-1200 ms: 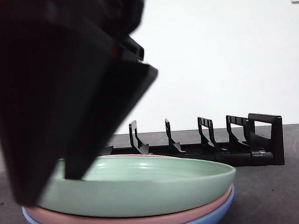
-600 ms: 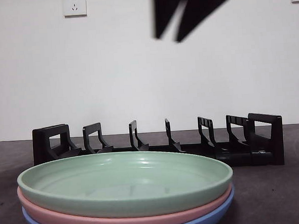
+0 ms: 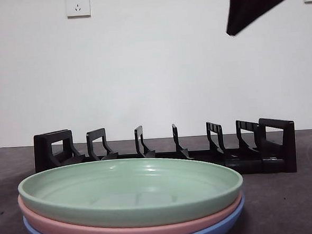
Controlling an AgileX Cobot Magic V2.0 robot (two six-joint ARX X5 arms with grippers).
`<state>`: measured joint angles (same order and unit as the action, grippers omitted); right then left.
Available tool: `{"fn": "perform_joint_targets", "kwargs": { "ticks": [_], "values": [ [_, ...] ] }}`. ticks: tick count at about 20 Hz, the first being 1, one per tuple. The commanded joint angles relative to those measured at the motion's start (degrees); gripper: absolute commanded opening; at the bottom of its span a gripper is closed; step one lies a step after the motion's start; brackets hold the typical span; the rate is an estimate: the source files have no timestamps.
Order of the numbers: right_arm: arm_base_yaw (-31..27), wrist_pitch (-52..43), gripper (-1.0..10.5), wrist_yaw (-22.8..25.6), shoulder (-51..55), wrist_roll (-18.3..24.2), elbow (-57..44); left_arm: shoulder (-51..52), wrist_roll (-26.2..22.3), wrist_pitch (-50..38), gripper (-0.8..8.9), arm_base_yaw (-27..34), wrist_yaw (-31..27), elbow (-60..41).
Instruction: Place the plate
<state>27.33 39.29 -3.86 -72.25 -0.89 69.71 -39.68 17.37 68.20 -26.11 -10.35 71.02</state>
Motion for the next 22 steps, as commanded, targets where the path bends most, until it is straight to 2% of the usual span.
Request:
{"fn": "perform_joint_targets", "kwargs": {
  "ticks": [1, 8, 9, 10, 11, 13, 14, 15, 16, 19, 22],
  "values": [
    [0.39, -0.2, 0.2, -2.38, -0.26, -0.24, 0.83, -0.11, -0.15, 1.49, 0.07, -0.17, -0.17, 0.9],
    [0.28, -0.33, 0.2, -2.14, -0.28, -0.2, 0.83, -0.09, -0.44, 1.01, 0.07, -0.2, -0.17, 0.9],
    [0.28, -0.33, 0.2, -2.14, -0.28, -0.2, 0.83, 0.02, -3.39, 0.83, 0.07, -0.2, -0.26, 0.79],
    [0.28, -0.33, 0.2, -2.14, -0.28, -0.2, 0.83, 0.72, -3.61, -1.2, 0.07, -0.13, -0.31, -0.81],
    [0.28, -0.33, 0.2, -2.14, -0.28, -0.2, 0.83, 2.89, -4.98, -7.1, 0.07, 0.11, -0.85, -5.29],
    [0.28, -0.33, 0.2, -2.14, -0.28, -0.2, 0.83, 9.94, -12.9, -27.96, 0.07, 2.19, -1.88, -21.46],
    [0.28, -0.33, 0.2, -2.14, -0.28, -0.2, 0.83, 13.05, -15.3, -37.48, 0.07, 3.76, -1.86, -29.2],
    [0.28, -0.33, 0.2, -2.14, -0.28, -0.2, 0.83, 16.46, -16.35, -46.9, 0.07, 5.97, -1.86, -37.44],
    [0.28, -0.33, 0.2, -2.14, -0.28, -0.2, 0.83, 18.99, -16.31, -52.15, 0.07, 7.65, -1.86, -42.91],
    [0.28, -0.33, 0.2, -2.14, -0.28, -0.2, 0.83, 27.43, -15.5, -61.29, 0.07, 14.05, -1.73, -57.18],
    [0.28, -0.33, 0.2, -2.14, -0.28, -0.2, 0.83, 32.54, -12.33, -61.83, 0.07, 18.16, -1.4, -63.43]
  ]
}}
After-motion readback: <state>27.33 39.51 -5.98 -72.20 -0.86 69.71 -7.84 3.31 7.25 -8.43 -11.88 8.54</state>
